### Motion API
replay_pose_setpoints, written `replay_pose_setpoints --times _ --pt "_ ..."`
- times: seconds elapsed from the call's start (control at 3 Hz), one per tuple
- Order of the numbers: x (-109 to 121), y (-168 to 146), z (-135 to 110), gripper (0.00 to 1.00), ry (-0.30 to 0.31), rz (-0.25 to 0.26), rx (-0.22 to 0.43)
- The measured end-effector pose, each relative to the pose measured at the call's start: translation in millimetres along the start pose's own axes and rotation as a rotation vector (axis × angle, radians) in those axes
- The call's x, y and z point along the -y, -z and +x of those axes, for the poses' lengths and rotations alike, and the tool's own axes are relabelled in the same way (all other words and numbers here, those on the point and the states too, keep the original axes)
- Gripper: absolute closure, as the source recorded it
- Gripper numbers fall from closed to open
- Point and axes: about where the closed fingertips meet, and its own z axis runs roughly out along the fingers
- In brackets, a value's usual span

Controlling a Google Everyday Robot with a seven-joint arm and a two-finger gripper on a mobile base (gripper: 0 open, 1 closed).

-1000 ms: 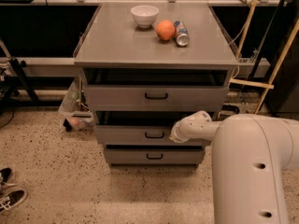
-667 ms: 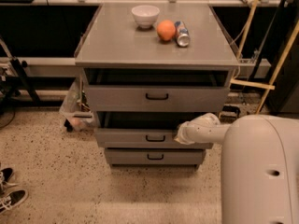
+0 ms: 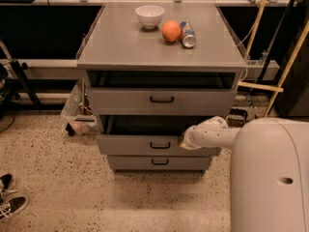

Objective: Open middle drawer

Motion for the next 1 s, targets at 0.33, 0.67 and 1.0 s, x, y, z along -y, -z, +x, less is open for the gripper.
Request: replay_pose_setpoints --times 0.33,0.67,1.0 --pt "0.0 0.1 0.0 1.0 0.0 0.0 0.0" --pt "0.9 2.1 -1.0 1.0 0.0 0.0 0.0" --pt "-2.1 3.7 0.6 1.0 0.001 0.0 0.002"
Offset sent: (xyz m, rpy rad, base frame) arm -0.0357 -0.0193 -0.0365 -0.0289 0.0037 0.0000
